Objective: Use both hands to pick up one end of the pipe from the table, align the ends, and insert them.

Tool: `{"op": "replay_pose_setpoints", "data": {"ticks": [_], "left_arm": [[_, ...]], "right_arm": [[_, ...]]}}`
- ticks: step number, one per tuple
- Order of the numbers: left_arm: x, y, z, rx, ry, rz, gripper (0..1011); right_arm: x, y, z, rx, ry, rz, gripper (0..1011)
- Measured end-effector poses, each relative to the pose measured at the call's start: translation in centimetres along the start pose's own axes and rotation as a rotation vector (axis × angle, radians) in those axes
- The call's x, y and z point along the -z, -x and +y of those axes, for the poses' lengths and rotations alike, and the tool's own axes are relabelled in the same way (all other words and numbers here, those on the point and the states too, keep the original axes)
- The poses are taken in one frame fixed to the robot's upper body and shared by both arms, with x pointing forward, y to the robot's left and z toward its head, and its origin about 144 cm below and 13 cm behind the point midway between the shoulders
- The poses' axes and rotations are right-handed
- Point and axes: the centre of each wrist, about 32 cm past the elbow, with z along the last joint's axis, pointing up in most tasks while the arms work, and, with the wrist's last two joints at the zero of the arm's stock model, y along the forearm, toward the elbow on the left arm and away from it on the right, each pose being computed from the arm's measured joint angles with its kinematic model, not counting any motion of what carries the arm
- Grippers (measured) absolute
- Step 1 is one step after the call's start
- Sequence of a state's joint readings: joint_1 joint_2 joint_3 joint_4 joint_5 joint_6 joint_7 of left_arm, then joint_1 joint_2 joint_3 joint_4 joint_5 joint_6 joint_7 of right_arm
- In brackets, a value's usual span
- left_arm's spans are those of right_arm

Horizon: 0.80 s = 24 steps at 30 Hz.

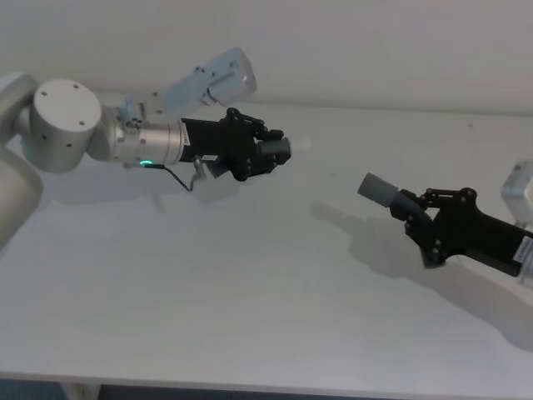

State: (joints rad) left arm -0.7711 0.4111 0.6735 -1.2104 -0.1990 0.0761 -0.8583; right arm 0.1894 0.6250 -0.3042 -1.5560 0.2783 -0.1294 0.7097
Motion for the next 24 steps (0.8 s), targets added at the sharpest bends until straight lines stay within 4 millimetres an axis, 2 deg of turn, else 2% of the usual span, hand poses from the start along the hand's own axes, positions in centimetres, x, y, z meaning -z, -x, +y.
{"op": "replay_pose_setpoints", "data": {"ticks": [11, 24], "left_arm": [[-0.2, -1.0, 1.3, 0.138, 0.07, -0.047, 351], [-1.1, -1.3, 1.7, 0.235, 0.103, -0.09, 351]], "right_arm": [[0.2, -1.4, -1.7, -0.12, -0.06, -0.084, 202], [-0.3, -1.2, -2.0, -0.144, -0.068, -0.115, 202]]}}
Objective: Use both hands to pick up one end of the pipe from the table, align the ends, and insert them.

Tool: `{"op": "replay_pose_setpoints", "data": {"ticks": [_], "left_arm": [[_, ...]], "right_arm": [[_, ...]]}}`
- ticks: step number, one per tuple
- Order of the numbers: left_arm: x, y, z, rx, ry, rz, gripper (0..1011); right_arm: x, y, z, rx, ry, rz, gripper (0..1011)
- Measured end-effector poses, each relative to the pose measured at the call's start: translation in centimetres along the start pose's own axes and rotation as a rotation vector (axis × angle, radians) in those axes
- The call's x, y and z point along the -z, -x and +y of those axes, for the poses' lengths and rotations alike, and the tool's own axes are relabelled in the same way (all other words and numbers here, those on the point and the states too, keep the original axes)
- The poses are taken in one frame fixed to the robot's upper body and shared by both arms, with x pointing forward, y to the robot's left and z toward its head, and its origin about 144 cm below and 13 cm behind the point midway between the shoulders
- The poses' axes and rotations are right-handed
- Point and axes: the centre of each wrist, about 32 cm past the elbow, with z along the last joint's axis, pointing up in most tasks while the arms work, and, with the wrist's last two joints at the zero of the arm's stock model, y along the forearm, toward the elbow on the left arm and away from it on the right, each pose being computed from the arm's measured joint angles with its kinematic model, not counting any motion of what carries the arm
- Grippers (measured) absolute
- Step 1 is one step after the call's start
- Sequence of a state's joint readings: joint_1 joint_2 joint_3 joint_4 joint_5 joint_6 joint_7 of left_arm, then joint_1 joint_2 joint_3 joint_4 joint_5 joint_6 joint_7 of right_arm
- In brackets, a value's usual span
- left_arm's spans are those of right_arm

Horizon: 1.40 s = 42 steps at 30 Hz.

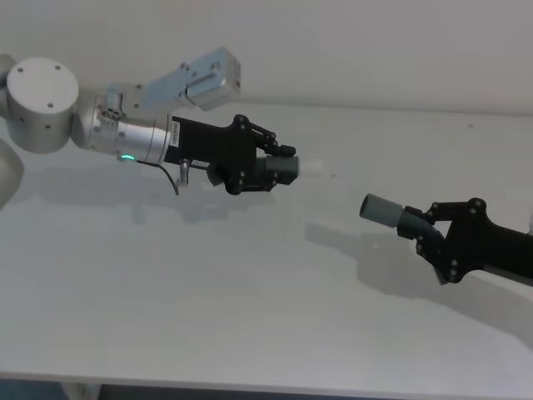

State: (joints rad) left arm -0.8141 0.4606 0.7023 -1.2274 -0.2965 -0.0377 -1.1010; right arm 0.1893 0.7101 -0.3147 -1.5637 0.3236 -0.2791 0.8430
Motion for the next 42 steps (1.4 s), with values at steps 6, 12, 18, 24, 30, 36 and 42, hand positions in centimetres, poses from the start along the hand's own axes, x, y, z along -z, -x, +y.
{"op": "replay_pose_setpoints", "data": {"ticks": [6, 12, 18, 24, 30, 36, 42], "left_arm": [[-0.4, -0.1, -0.2, 0.038, -0.002, -0.01, 351], [-0.6, -0.2, -0.5, 0.058, -0.003, -0.013, 351], [-0.6, -0.3, -0.8, 0.071, -0.004, -0.013, 351], [-0.6, -0.4, -1.1, 0.081, -0.001, -0.014, 351], [-0.5, -0.6, -1.3, 0.087, 0.004, -0.015, 351], [-0.4, -0.7, -1.5, 0.09, 0.009, -0.015, 351], [-0.4, -0.8, -1.6, 0.092, 0.012, -0.014, 351]], "right_arm": [[-0.6, 0.4, 0.4, 0.007, 0.014, 0.002, 202], [-0.8, 0.7, 0.7, 0.014, 0.021, 0.007, 201], [-1.2, 1.0, 0.9, 0.021, 0.025, 0.014, 201], [-1.3, 1.1, 1.1, 0.027, 0.029, 0.021, 201], [-1.4, 1.1, 1.4, 0.03, 0.032, 0.027, 201], [-1.5, 1.0, 1.6, 0.033, 0.035, 0.032, 201], [-1.4, 0.8, 1.9, 0.037, 0.044, 0.038, 201]]}}
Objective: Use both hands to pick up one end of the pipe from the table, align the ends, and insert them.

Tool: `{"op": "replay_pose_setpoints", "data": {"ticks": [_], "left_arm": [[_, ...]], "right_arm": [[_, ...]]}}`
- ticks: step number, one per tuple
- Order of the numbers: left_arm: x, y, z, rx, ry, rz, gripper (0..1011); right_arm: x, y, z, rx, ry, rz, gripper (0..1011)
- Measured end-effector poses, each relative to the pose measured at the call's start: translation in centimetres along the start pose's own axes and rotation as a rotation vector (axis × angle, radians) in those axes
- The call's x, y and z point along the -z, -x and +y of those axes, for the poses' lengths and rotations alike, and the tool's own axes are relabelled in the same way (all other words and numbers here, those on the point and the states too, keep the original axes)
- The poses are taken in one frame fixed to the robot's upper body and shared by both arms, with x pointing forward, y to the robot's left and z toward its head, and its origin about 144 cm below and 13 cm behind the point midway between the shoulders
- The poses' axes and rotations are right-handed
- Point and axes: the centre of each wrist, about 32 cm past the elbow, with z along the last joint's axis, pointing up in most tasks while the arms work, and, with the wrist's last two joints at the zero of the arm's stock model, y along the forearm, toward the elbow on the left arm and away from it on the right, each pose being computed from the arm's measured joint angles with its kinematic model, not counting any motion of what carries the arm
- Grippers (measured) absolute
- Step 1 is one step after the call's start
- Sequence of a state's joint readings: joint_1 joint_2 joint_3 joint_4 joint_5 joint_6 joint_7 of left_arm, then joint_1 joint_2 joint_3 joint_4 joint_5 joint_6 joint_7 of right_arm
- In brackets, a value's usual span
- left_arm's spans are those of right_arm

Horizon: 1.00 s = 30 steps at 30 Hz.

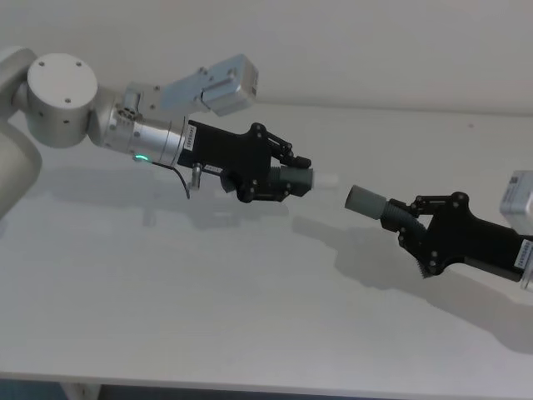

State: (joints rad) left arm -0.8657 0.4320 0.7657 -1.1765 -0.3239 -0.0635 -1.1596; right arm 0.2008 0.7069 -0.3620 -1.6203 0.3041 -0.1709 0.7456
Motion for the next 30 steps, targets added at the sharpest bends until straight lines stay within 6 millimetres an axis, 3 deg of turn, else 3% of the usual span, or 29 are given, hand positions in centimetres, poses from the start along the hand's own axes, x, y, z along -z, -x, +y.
{"op": "replay_pose_setpoints", "data": {"ticks": [30], "left_arm": [[0.04, -0.5, -0.63, 0.026, 0.008, 0.003, 351]], "right_arm": [[-0.07, -0.63, 0.28, 0.012, 0.016, 0.004, 201]]}}
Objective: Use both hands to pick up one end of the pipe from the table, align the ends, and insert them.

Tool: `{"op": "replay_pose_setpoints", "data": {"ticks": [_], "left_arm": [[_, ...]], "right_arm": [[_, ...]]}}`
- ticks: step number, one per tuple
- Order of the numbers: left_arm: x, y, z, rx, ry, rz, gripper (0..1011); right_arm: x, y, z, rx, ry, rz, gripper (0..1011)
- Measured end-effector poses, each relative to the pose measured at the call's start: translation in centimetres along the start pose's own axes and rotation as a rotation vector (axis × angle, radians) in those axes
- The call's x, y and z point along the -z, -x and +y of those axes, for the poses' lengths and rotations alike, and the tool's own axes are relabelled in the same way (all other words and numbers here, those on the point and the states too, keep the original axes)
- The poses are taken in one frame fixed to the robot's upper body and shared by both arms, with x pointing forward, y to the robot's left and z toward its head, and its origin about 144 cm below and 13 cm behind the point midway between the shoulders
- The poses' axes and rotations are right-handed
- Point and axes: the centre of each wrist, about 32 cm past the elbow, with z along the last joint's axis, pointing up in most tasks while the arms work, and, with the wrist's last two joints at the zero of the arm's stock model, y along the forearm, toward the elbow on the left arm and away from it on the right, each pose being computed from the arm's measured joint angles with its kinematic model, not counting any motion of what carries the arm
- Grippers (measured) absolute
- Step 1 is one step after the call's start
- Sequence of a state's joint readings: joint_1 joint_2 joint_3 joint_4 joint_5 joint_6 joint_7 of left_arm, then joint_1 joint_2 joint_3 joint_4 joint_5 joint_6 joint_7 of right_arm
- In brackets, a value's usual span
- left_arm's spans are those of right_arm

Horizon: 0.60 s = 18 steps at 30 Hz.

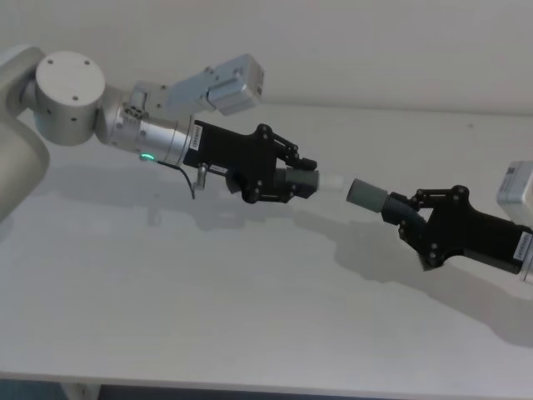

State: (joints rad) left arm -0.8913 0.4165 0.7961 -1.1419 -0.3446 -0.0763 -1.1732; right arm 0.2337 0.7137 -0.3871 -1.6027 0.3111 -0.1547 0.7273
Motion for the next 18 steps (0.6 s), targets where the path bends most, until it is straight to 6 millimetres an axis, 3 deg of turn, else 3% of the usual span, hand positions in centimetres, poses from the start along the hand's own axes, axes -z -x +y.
{"op": "replay_pose_setpoints", "data": {"ticks": [18], "left_arm": [[-0.27, -0.56, -0.99, 0.021, -0.004, -0.002, 351]], "right_arm": [[-0.13, 0.03, -0.29, 0.001, -0.009, 0.009, 201]]}}
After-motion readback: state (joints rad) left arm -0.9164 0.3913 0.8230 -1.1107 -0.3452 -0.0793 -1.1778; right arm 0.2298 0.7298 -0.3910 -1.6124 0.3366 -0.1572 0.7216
